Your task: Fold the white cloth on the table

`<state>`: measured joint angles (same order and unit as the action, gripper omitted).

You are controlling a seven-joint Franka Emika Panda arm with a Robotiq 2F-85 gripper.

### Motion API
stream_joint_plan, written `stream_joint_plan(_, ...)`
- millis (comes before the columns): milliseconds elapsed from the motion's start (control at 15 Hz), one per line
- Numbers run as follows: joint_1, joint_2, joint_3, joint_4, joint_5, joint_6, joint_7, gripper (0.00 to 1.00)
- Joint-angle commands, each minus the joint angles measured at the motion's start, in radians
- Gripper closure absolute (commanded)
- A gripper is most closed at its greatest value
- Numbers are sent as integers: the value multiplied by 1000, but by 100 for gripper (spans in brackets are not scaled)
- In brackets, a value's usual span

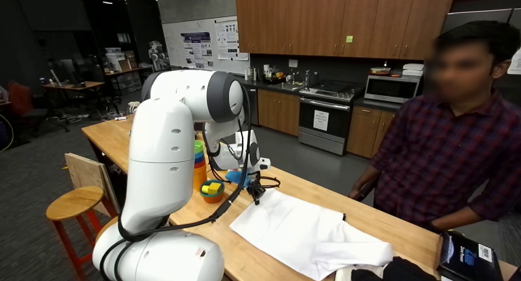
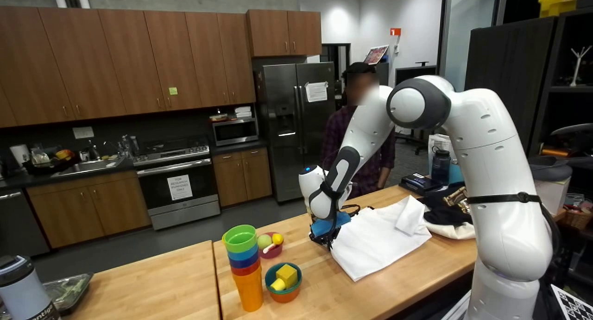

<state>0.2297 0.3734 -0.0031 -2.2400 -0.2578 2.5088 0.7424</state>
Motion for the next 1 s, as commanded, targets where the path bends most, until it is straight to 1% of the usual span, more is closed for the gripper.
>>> stream_joint_plan(0,-3,-83,53,36,86,-40,-129,100)
stream_joint_plan(133,3,-107,82,74,121,-56,-194,100)
stream_joint_plan(200,-6,-114,112,101,171,-66,-256,100)
stream_joint_plan(400,-12,-135,154,152,277,-92,-372,100)
stream_joint_plan(600,-30,-162,173,179,373,-141,-479,100)
stream_joint_plan(667,-30,-184,155,166,346,-162,-481,100)
stream_joint_plan(733,-28,-210,133,141,296,-163,-463,100)
stream_joint_plan(933,-54,-300,61,50,111,-180,-407,100)
